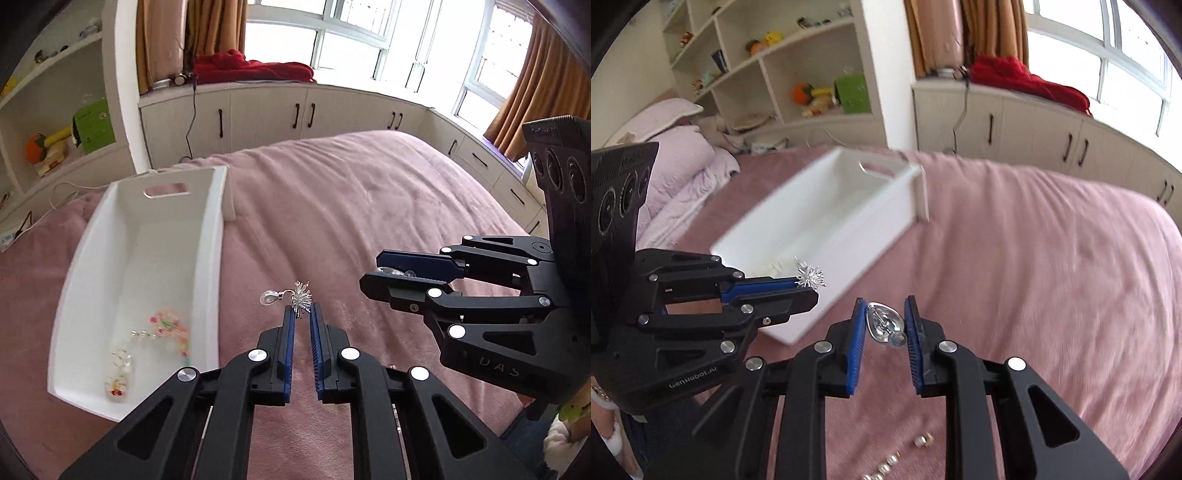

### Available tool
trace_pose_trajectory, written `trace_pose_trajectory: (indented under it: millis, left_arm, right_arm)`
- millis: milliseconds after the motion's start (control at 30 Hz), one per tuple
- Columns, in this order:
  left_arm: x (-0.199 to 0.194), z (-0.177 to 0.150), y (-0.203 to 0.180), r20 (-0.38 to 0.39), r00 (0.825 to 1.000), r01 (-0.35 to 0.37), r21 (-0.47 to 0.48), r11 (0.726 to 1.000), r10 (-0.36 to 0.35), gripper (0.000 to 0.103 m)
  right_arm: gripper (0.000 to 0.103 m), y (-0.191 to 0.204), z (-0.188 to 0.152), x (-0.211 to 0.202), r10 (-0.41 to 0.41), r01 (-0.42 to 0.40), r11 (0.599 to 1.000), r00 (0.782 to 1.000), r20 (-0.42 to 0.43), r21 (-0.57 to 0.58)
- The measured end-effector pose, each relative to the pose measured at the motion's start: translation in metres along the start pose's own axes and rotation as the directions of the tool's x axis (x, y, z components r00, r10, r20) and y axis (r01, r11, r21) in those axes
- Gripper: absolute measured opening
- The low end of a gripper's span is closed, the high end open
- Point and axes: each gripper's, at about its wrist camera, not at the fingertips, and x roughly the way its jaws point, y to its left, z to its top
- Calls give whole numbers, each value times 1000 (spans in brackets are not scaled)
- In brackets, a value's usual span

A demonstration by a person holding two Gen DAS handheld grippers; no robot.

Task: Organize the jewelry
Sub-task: 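Carry both charms into the white box and open both grippers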

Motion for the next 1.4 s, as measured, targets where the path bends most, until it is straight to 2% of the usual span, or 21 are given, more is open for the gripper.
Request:
trace_pose_trajectory:
  millis: [200,267,367,567,833,1233,1267,1367,1400]
  left_arm:
    - [-51,13,58,83,995,-45,-96,994,53,13]
    - [-59,12,79,87,991,-94,-116,989,104,13]
    - [-64,6,109,68,987,-135,-165,977,148,14]
    - [-47,-10,155,-13,985,-170,-213,962,171,14]
    - [-2,-31,170,-101,984,-168,-232,958,148,14]
    - [22,-34,168,-154,976,-188,-216,958,156,15]
    - [22,-34,167,-156,975,-191,-216,957,160,17]
    - [19,-32,164,-152,973,-202,-209,957,173,26]
    - [17,-30,163,-150,973,-205,-206,957,176,32]
  right_arm:
    - [21,43,48,0,52,-48,997,997,57,-67]
    - [21,57,63,8,77,-72,994,995,61,-84]
    - [21,77,79,25,100,-94,989,994,50,-110]
    - [21,101,91,74,117,-118,988,993,-15,-102]
    - [21,96,74,128,108,-111,994,989,-98,-23]
    - [24,89,68,147,95,-97,995,987,-133,-7]
    - [26,89,69,145,94,-96,995,987,-128,-5]
    - [47,89,72,134,101,-103,995,990,-99,-9]
    - [53,88,73,130,105,-107,994,990,-89,-13]
